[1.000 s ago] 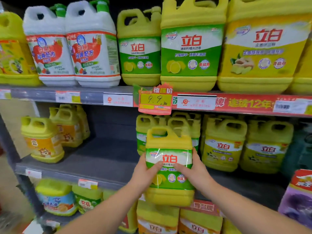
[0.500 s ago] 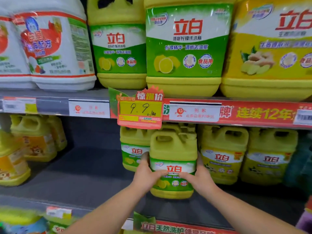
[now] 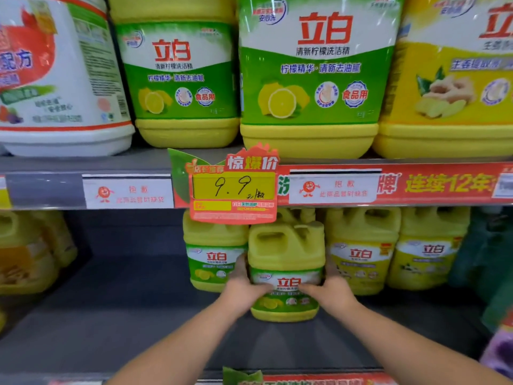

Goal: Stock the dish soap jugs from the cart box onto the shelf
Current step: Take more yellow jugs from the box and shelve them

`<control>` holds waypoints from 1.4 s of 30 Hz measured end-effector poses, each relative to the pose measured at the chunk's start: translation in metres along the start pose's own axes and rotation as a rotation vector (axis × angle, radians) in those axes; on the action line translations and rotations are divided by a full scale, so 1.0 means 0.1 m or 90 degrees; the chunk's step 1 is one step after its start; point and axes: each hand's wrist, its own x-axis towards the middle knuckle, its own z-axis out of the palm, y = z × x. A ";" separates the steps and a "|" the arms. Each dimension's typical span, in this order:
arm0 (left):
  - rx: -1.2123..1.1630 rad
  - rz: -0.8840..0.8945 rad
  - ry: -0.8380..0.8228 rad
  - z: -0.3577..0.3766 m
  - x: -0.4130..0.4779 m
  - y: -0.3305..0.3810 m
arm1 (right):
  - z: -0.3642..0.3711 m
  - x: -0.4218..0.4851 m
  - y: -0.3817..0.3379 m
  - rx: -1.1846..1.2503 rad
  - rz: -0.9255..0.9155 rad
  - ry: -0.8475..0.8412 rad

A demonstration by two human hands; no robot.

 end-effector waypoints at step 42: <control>0.655 0.510 -0.352 0.78 -1.52 0.29 | -0.97 -2.51 0.17 -0.746 0.282 -0.086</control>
